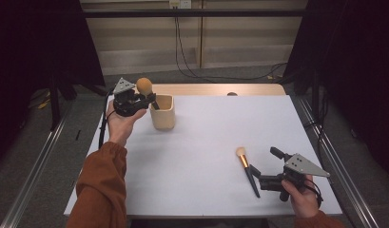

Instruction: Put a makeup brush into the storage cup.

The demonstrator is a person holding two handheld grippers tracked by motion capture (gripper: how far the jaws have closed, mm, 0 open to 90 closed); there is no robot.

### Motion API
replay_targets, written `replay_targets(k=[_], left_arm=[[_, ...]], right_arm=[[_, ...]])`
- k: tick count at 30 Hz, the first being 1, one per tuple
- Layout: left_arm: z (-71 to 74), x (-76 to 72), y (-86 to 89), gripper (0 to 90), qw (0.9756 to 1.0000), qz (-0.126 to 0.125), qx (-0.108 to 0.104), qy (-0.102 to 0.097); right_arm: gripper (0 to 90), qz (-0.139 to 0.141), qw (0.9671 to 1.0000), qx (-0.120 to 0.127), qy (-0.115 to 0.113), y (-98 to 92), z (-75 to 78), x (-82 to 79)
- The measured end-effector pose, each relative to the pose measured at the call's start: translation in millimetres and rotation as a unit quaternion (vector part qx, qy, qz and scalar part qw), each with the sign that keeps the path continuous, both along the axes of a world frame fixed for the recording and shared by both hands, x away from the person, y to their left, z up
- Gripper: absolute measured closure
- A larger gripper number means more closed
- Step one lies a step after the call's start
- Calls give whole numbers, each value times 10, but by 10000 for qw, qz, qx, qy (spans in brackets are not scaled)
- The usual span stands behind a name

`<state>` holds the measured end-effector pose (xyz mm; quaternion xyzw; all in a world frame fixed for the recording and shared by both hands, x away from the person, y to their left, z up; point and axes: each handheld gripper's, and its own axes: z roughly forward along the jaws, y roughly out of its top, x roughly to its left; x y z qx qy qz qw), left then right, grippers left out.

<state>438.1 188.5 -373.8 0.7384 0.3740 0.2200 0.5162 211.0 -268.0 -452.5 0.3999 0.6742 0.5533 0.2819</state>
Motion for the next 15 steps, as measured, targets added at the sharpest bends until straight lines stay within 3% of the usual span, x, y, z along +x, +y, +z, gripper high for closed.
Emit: replay_targets(k=[7,15], left_arm=[[-116,19,7,661,9998,84,-64,141],[-201,26,-3,656,9995,83,7,312]], right_arm=[[0,4,10000,6,-2,-3,1,-4],[0,16,10000,0,3,0,0,-6]])
